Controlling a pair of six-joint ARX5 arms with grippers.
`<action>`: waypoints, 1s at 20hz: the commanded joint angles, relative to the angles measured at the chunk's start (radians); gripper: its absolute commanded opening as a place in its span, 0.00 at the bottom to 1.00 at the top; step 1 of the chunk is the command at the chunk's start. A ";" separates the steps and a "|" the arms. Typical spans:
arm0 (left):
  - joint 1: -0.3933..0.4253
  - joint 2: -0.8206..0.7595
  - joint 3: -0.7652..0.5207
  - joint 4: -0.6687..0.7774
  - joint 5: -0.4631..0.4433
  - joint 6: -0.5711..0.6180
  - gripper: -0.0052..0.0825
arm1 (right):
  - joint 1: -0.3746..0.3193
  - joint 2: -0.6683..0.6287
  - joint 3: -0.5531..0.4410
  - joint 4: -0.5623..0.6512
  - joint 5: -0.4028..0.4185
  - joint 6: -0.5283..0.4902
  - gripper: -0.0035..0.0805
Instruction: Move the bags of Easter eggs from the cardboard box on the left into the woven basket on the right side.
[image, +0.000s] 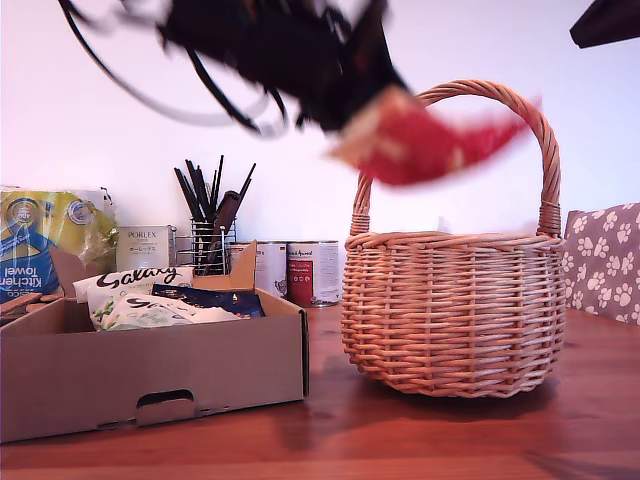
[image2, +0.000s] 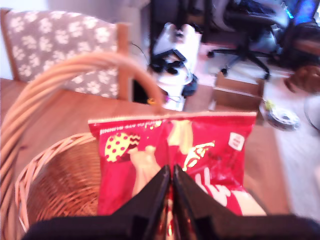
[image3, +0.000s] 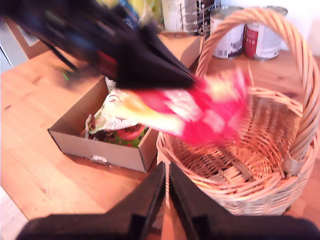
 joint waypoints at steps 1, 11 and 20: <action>-0.011 0.028 0.002 0.084 -0.037 -0.029 0.03 | 0.004 -0.004 0.006 0.010 0.002 -0.007 0.03; -0.029 0.084 0.006 0.139 -0.050 -0.086 0.03 | 0.004 -0.004 0.006 0.011 0.001 -0.007 0.03; 0.037 -0.153 -0.003 -0.389 -0.121 0.122 0.03 | 0.004 -0.004 0.006 0.010 0.006 -0.018 0.03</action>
